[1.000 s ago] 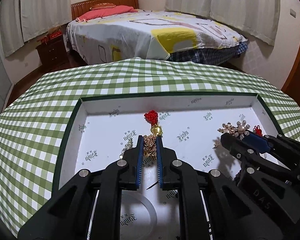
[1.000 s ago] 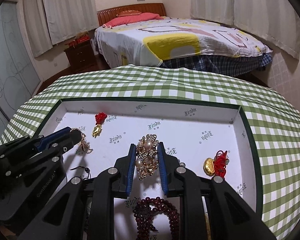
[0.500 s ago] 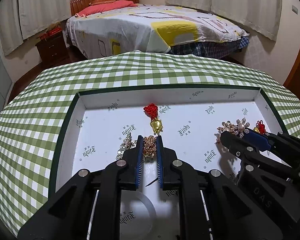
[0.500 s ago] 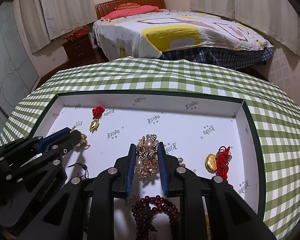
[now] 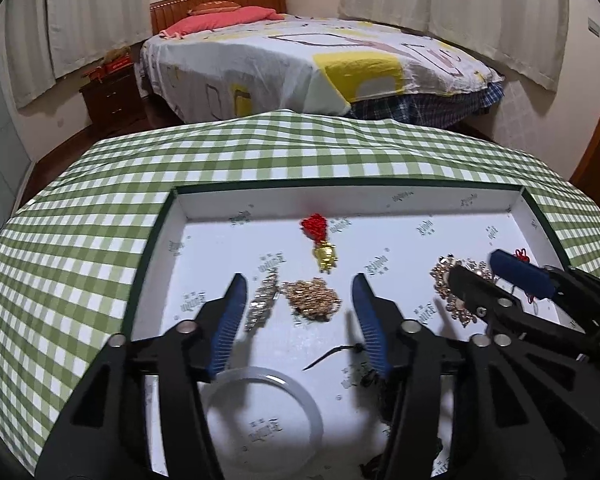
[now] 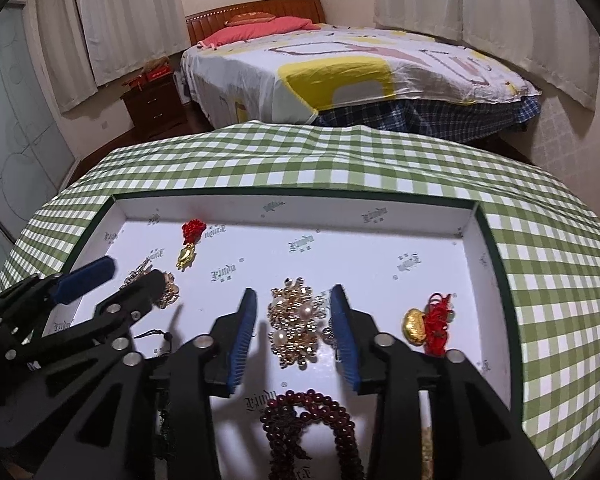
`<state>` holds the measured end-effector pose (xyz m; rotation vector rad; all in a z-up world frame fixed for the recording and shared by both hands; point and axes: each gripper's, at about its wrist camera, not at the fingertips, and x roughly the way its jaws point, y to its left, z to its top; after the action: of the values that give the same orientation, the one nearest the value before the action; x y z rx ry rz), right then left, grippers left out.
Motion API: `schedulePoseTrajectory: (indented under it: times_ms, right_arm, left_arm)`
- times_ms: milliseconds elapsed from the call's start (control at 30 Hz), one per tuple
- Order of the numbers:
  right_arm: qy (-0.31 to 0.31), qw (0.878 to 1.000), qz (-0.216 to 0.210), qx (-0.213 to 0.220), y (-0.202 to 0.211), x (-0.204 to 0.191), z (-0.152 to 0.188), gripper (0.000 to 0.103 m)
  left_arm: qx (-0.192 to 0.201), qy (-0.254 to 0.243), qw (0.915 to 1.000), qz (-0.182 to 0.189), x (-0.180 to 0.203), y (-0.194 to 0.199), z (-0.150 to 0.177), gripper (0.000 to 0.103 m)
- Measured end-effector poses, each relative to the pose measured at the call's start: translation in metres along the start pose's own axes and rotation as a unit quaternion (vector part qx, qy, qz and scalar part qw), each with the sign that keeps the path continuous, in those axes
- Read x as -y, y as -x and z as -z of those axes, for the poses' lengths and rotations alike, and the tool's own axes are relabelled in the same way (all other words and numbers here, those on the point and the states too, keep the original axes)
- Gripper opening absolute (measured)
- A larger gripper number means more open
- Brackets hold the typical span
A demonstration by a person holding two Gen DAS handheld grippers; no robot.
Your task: Organize jewelry
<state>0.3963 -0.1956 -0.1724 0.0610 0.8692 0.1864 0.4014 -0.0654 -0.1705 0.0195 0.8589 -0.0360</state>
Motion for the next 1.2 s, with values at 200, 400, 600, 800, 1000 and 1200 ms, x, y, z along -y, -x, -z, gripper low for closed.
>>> schedulePoseTrajectory:
  times_ms: [200, 400, 600, 800, 1000, 1200]
  right_arm:
    - [-0.003, 1.000, 0.004, 0.019, 0.019, 0.003, 0.004, 0.061]
    - [-0.007, 0.999, 0.003, 0.049, 0.058, 0.004, 0.017, 0.067]
    - [-0.008, 0.998, -0.002, 0.066, 0.096, 0.003, 0.040, 0.069]
    - [-0.008, 0.997, 0.000, 0.078, 0.136, 0.004, 0.069, 0.071]
    - [-0.012, 0.994, 0.004, 0.105, 0.182, 0.004, 0.083, 0.072]
    - [-0.006, 0.990, 0.012, 0.138, 0.228, 0.000, 0.089, 0.076]
  left_arm:
    - [0.011, 0.007, 0.9999, -0.010, -0.010, 0.017, 0.004, 0.076]
    - [0.040, 0.000, 0.9991, -0.012, -0.010, 0.052, 0.014, 0.082]
    - [0.069, 0.015, 0.9975, 0.002, -0.012, 0.104, 0.038, 0.087]
    - [0.092, 0.015, 0.9957, -0.006, -0.012, 0.154, 0.064, 0.091]
    - [0.109, 0.026, 0.9936, -0.016, -0.019, 0.204, 0.081, 0.094]
    - [0.132, 0.024, 0.9904, -0.035, -0.020, 0.253, 0.091, 0.098]
